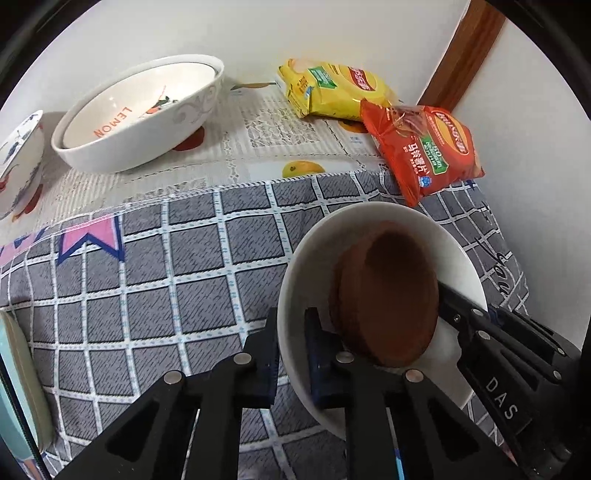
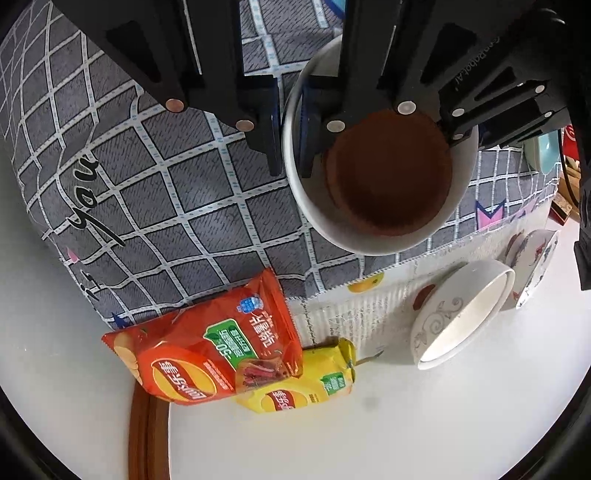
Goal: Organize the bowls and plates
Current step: 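Lift the white bowl with both grippers and carry it toward the teal plate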
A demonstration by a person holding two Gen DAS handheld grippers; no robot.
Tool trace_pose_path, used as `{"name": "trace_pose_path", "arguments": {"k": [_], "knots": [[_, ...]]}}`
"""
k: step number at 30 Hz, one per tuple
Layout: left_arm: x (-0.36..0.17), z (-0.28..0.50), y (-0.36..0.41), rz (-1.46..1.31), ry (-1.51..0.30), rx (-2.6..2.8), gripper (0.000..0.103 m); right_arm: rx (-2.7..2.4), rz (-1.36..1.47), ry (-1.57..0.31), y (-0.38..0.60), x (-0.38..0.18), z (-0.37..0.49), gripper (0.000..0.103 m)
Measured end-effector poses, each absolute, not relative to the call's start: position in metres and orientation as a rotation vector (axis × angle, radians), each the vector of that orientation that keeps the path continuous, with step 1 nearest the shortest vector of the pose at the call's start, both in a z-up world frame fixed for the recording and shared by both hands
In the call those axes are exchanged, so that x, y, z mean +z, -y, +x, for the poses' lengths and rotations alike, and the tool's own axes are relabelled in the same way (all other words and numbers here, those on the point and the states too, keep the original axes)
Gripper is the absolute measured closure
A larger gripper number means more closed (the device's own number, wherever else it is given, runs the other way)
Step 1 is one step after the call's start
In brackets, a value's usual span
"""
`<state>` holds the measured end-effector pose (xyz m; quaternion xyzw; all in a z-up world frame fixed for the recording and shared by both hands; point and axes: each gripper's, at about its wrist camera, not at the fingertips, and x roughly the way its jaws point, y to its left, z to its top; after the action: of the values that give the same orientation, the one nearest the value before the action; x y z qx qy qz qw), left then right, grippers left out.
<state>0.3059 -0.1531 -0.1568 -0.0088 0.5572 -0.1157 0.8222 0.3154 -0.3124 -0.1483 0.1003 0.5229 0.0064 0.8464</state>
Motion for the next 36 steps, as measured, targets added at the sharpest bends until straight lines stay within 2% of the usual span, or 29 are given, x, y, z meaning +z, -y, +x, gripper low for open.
{"name": "trace_pose_path", "arguments": {"k": [18, 36], "knots": [[-0.094, 0.262, 0.094, -0.034, -1.122, -0.183, 0.091, 0.056, 0.226, -1.024, 0.260, -0.078, 0.271, 0.094], [-0.080, 0.244, 0.025, -0.073, -1.105, -0.132, 0.091, 0.116, 0.223, -1.010, 0.198, -0.066, 0.257, 0.094]]}}
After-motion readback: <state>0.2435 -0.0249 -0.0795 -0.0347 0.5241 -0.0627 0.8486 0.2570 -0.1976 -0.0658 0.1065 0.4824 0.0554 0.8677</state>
